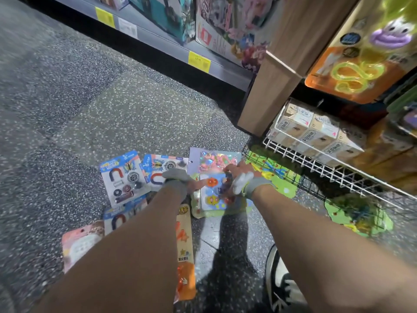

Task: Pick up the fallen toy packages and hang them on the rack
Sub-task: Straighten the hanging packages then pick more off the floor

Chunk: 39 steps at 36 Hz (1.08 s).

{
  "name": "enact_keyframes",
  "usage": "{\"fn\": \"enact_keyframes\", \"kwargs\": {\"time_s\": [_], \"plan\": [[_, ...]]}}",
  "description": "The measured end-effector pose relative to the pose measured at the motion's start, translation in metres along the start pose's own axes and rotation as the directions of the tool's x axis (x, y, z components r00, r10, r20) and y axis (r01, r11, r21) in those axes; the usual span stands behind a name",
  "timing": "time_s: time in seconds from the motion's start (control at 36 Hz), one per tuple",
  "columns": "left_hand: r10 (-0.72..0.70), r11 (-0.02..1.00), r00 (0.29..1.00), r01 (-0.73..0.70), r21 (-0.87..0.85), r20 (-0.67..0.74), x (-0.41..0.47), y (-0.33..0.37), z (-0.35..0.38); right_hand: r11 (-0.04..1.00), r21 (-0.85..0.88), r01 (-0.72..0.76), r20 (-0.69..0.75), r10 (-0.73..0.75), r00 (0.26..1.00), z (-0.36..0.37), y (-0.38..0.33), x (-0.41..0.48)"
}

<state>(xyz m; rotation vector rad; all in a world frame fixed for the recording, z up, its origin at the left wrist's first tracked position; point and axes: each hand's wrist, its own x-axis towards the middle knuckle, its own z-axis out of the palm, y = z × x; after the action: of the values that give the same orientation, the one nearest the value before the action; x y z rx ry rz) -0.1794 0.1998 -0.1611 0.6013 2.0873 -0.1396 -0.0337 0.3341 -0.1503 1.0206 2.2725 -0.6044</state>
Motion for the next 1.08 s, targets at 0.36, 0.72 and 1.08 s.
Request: {"fn": "enact_keyframes", "kwargs": {"time_s": [0.36, 0.72, 1.08], "plan": [[0.061, 0.965, 0.986, -0.098, -0.245, -0.155, 0.002, -0.012, -0.026, 0.974, 0.220, 0.044, 0.040, -0.054, 0.998, -0.012, -0.023, 0.002], [-0.004, 0.481, 0.978, -0.182, -0.858, -0.209, -0.001, -0.035, -0.043, 0.597, 0.802, -0.028, -0.154, 0.252, 0.955, -0.052, -0.028, -0.005], [0.161, 0.001, 0.982, -0.098, -0.995, -0.097, -0.042, -0.006, -0.052, 0.497, 0.865, 0.061, -0.279, 0.376, 0.884, -0.080, -0.014, -0.024]]}}
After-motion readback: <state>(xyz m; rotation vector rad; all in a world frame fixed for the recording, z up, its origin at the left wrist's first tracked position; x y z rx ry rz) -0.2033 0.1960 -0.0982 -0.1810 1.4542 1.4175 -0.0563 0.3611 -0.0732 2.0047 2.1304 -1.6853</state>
